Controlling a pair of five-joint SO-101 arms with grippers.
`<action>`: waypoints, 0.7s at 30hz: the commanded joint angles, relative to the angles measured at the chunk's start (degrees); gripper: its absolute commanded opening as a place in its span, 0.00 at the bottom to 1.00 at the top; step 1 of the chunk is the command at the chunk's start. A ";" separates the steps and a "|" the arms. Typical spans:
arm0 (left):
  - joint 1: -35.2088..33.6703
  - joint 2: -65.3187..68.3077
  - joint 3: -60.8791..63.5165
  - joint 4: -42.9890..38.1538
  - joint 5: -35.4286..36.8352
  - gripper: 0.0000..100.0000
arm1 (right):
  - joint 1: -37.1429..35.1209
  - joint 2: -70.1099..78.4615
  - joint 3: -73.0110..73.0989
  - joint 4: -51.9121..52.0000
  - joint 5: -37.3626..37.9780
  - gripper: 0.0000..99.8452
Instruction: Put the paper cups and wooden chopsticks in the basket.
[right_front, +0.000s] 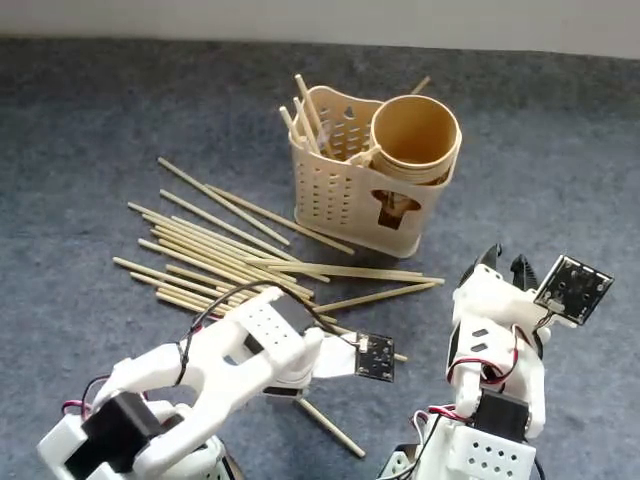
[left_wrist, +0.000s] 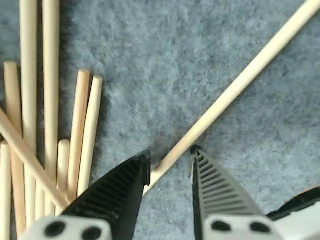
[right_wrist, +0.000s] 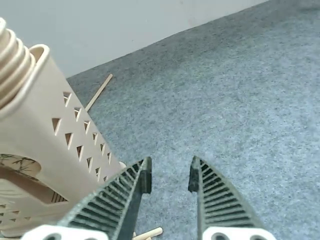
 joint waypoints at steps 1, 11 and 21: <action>0.40 1.27 -2.33 0.53 -0.26 0.12 | 0.48 -1.01 -0.31 -1.36 -0.44 0.13; 0.40 -5.76 -2.42 8.62 -0.62 0.01 | 0.48 -1.01 -0.31 -1.45 -0.44 0.13; -1.10 -25.63 -2.59 18.90 -0.70 0.01 | 0.40 -1.01 -0.31 -1.54 -0.44 0.13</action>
